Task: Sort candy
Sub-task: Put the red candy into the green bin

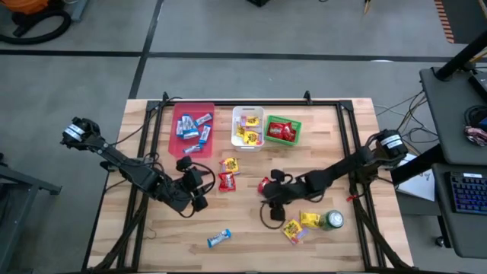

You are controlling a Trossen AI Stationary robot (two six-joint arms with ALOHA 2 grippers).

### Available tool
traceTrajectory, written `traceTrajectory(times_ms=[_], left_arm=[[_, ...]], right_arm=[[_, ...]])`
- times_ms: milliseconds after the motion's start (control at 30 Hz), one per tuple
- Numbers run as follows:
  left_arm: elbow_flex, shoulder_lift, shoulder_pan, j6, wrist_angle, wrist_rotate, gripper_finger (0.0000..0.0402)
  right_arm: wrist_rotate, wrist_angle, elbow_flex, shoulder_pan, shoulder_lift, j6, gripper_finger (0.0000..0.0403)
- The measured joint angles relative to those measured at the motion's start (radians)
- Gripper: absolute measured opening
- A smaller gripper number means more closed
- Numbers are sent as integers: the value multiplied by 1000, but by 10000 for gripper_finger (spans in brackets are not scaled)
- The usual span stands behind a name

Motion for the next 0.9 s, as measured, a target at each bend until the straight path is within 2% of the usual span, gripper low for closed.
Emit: traceTrajectory(times_ms=[100, 400, 567, 900], left_arm=[[0, 0, 0, -1, 3, -6, 153], [0, 0, 0, -5, 11, -34, 153], [0, 0, 1, -5, 17, -36, 152], [0, -1, 2, -3, 25, -61, 152]], right_arm=[[32, 122, -56, 0, -7, -22, 156], [86, 58, -66, 0, -6, 36, 209], [115, -46, -32, 5, -7, 3, 214], [121, -58, -31, 1, 4, 65, 215]])
